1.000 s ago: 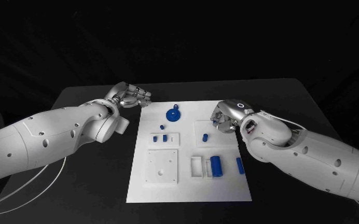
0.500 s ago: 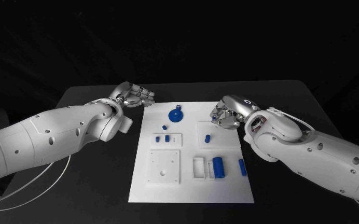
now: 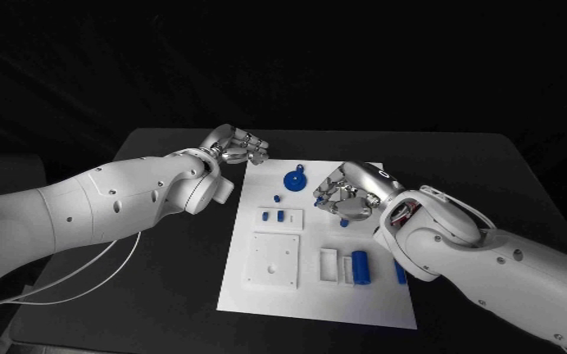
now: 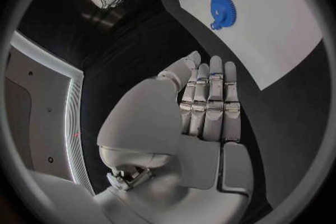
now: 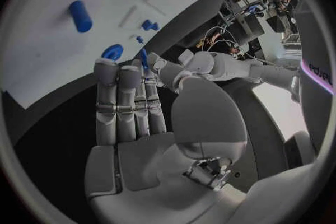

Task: Assemble the parts on the task board

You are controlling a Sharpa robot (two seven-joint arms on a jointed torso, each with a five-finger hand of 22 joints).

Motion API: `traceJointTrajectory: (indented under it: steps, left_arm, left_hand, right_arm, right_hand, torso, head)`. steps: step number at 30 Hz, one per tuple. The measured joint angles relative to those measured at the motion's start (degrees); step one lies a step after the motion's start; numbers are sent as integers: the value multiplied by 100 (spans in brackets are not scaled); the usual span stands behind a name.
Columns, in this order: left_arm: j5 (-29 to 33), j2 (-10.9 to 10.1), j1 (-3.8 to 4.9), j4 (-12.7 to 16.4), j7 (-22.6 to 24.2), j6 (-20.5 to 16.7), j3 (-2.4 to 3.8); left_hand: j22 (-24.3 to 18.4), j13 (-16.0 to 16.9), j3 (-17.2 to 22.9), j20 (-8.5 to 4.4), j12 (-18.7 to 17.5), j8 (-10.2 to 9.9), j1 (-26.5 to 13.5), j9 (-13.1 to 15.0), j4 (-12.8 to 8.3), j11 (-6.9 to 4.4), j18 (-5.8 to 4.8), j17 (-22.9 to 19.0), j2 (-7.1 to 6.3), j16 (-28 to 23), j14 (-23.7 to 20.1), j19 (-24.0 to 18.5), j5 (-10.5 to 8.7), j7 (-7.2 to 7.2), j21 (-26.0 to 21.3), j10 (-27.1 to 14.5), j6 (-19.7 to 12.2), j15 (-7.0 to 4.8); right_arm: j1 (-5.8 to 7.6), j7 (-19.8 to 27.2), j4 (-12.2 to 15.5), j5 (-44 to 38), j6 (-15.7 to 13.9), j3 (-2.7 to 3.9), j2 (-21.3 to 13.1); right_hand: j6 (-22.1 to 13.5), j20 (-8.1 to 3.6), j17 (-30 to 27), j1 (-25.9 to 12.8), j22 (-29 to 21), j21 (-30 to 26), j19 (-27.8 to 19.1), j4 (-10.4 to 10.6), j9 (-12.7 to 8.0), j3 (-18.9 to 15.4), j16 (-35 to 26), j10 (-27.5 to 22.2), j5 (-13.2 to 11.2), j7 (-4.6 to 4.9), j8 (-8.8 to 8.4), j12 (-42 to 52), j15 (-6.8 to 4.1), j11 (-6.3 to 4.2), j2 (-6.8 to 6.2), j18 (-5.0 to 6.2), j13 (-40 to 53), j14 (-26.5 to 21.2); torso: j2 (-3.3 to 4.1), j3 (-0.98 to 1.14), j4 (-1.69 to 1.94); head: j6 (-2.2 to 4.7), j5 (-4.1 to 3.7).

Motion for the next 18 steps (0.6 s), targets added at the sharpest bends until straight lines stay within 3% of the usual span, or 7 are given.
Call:
traceJointTrajectory:
  steps: [8, 18]
  left_arm:
    - [100, 108, -1, -2, 18, -4, 0]
    - [184, 200, 1, 24, 43, -5, 0]
  left_hand:
    - [-10, 0, 0, 0, 0, 0, 0, 0, 0, 0, 0, 0, 0, 0, 0, 0, 0, 0, 0, 0, 0, 0]
    - [-9, 0, 0, 0, 0, 0, 0, 0, 0, 0, 0, 0, 47, 0, 0, 0, 0, 0, 0, 0, 0, 0]
  right_arm:
    - [-107, 108, 0, -194, -1, -317, 317]
    - [-187, 120, -92, -673, 43, -589, 543]
  right_hand:
    - [-19, 0, -1, 0, 0, 0, 0, -16, 5, -17, -21, -1, 0, 0, 0, -1, 0, 0, 0, -28, 3, 0]
    - [-24, 0, 4, 0, 0, 0, 0, -32, 6, -32, -21, -1, -1, 5, -2, -4, 8, 0, -1, -31, 3, 8]
  torso:
    - [3, -3, 4]
    - [12, 7, 9]
  head:
    - [-41, 157]
    - [-125, 283]
